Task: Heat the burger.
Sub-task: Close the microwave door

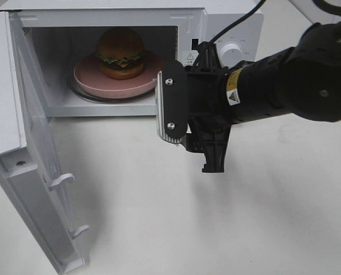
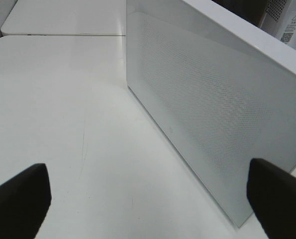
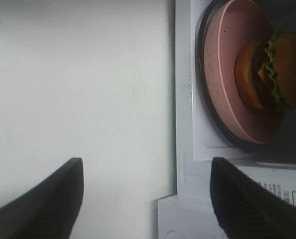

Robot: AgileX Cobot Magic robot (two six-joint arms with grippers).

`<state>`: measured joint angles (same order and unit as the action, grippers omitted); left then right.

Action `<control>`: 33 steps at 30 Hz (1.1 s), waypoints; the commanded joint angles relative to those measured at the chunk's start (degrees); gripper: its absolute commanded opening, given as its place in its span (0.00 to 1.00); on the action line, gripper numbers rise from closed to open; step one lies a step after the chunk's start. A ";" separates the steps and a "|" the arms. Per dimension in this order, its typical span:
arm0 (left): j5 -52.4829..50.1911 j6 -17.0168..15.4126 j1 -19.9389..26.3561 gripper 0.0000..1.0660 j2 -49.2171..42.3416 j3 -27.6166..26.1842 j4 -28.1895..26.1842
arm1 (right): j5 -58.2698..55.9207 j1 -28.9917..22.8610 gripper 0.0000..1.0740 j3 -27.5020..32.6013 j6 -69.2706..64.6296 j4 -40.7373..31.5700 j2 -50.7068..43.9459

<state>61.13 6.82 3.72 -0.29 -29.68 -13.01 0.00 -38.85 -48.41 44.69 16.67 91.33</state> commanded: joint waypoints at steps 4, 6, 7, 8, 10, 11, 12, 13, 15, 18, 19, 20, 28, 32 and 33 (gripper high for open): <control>0.06 -0.29 0.29 0.94 -0.97 0.00 -0.23 | 0.69 0.00 0.67 7.73 -9.40 0.11 -8.94; 0.06 -0.29 0.29 0.94 -0.97 0.00 -0.23 | 0.69 0.00 0.67 9.57 -12.61 0.11 -11.06; 0.06 -0.29 0.29 0.94 -0.97 0.00 -0.23 | 0.69 0.00 0.67 10.20 -13.92 0.11 -12.03; 0.06 -0.29 0.29 0.94 -0.97 0.00 -0.23 | 0.69 0.00 0.67 10.20 -13.92 0.11 -12.03; 0.06 -0.29 0.29 0.94 -0.97 0.00 -0.23 | 0.63 0.00 0.67 11.57 -16.90 0.11 -13.81; 0.06 -0.29 0.29 0.94 -0.97 0.00 -0.23 | 0.46 0.00 0.67 12.95 -20.05 0.11 -15.81; 0.06 -0.29 0.29 0.94 -0.97 0.00 -0.23 | 0.00 0.00 0.67 13.46 -21.60 0.11 -16.62; 0.06 -0.29 0.29 0.94 -0.97 0.00 -0.23 | 0.00 0.00 0.67 13.46 -21.60 0.11 -16.62; 0.06 -0.29 0.29 0.94 -0.97 0.00 -0.23 | -0.40 0.00 0.67 16.10 -27.33 0.11 -20.51; 0.06 -0.29 0.29 0.94 -0.97 0.00 -0.23 | -0.86 0.00 0.67 16.44 -28.76 0.11 -21.26; 0.06 -0.29 0.29 0.94 -0.97 0.00 -0.23 | -2.46 0.00 0.67 17.07 -32.72 0.11 -22.80; 0.06 -0.29 0.29 0.94 -0.97 0.00 -0.23 | -4.64 0.00 0.67 17.42 -36.96 -0.40 -24.41; 0.06 -0.29 0.29 0.94 -0.97 0.00 -0.23 | -19.08 0.00 0.67 17.42 -45.61 -5.90 -29.56; 0.06 -0.29 0.29 0.94 -0.97 0.00 -0.23 | -26.47 0.00 0.67 17.36 -46.12 -7.56 -31.34; 0.06 -0.29 0.29 0.94 -0.97 0.00 -0.23 | -30.88 0.00 0.67 17.36 -46.12 -8.82 -32.54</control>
<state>61.13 6.82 3.72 -0.29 -29.68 -13.01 -24.18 -38.85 -31.17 -0.46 9.57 60.62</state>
